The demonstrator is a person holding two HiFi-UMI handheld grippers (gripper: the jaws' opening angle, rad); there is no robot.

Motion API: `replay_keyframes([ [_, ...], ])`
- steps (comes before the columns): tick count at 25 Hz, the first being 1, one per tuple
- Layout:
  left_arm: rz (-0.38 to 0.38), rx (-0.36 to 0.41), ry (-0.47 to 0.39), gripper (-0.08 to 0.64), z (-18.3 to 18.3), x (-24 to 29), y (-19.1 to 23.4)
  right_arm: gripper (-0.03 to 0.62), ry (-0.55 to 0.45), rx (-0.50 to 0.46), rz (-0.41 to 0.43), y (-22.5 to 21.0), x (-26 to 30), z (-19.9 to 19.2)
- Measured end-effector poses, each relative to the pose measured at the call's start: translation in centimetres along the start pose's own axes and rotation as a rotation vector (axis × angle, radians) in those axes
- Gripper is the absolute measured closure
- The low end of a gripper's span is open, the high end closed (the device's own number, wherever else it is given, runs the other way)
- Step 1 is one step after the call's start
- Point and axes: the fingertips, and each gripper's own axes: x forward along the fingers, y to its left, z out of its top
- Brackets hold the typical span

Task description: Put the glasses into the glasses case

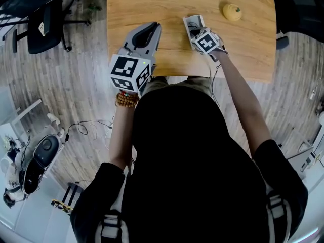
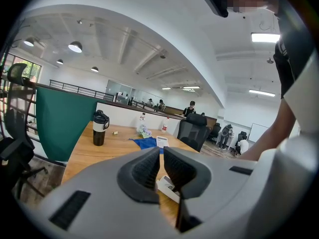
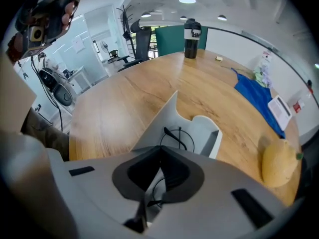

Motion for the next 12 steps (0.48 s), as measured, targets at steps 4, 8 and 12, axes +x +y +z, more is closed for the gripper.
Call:
replay_keyframes([
  [4,0.007,-0.003,0.002,0.518,-0.2,-0.2,0.2,0.584,0.027,-0.005,-0.042,-1.0,-0.1,0.1],
  [8,0.008,-0.01,0.003,0.518,-0.3,-0.1,0.5,0.584,0.058,-0.015,-0.112,-2.9,0.3,-0.2],
  [12,-0.002,-0.009,0.003,0.518,-0.2,0.1,0.2,0.584,0.029,0.019,-0.13,-3.5,-1.1,0.2],
])
